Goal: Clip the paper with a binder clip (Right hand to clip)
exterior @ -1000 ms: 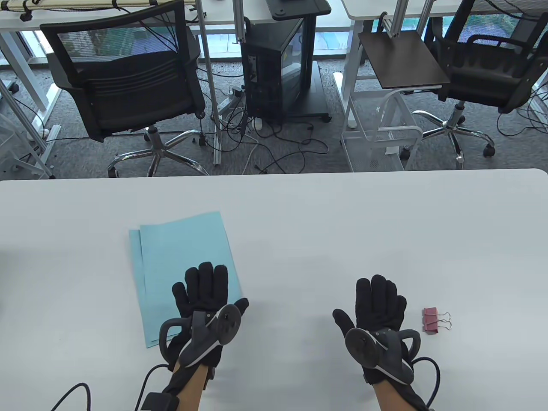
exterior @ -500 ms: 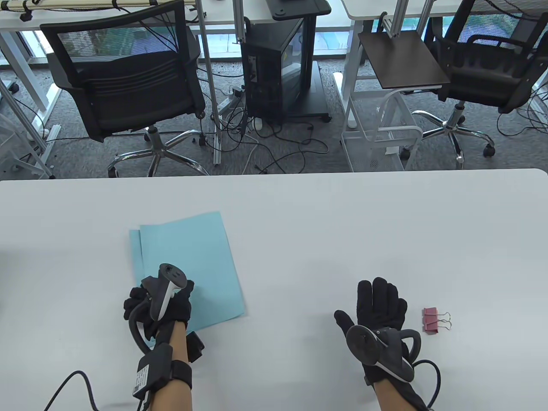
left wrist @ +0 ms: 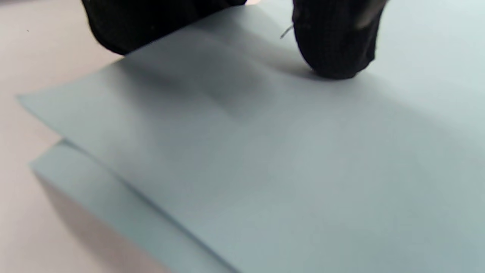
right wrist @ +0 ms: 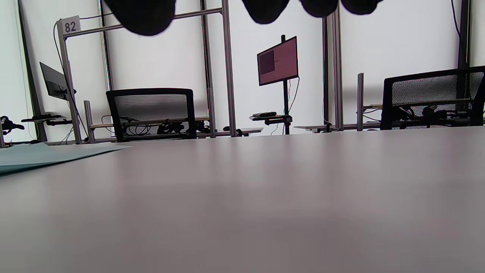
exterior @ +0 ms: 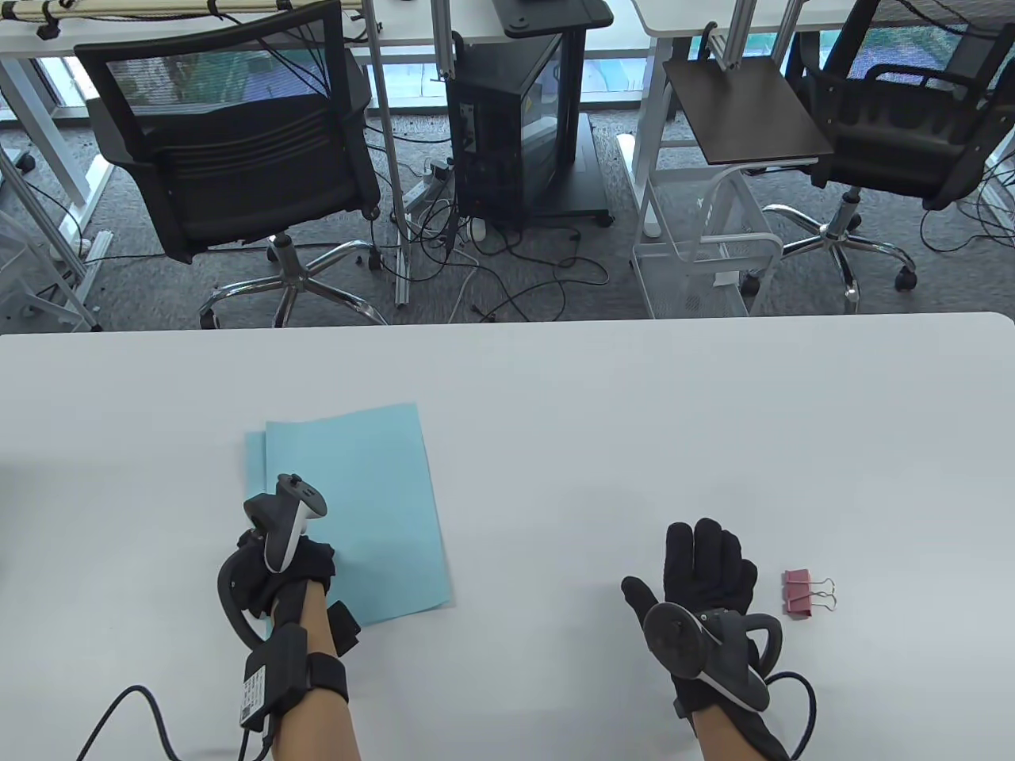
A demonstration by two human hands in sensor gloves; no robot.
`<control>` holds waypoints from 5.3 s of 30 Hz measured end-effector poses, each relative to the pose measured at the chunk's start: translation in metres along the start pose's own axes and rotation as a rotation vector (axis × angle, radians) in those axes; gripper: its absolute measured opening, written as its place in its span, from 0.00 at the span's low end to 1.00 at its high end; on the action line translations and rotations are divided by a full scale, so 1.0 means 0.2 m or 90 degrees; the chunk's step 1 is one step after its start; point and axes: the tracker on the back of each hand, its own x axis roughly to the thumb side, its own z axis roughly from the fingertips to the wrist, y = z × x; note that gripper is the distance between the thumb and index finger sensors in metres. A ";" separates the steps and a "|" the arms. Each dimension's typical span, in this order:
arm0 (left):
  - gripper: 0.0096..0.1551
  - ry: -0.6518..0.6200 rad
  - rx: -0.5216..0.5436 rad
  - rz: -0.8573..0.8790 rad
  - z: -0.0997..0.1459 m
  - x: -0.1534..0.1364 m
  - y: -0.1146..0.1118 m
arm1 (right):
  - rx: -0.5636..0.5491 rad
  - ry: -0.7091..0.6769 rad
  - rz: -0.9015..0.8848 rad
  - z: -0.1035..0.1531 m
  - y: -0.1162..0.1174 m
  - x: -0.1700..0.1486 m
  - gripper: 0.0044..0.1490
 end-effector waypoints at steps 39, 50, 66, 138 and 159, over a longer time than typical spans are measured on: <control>0.28 -0.840 -0.078 0.504 0.73 0.03 -0.25 | 0.131 -0.161 -0.772 -0.05 0.00 -0.06 0.48; 0.26 -0.826 0.030 0.602 0.70 -0.03 -0.14 | -0.075 -0.202 -0.595 -0.02 -0.15 0.04 0.25; 0.22 -0.766 0.139 0.470 0.78 0.04 -0.22 | -0.077 -0.154 -0.384 -0.01 -0.16 0.08 0.29; 0.22 -0.702 -0.068 0.464 0.51 -0.06 -0.31 | -0.008 -0.032 -0.345 0.00 -0.02 -0.11 0.27; 0.63 -0.805 0.252 0.263 0.82 -0.13 0.03 | -0.038 -0.163 -0.424 -0.02 -0.21 -0.05 0.26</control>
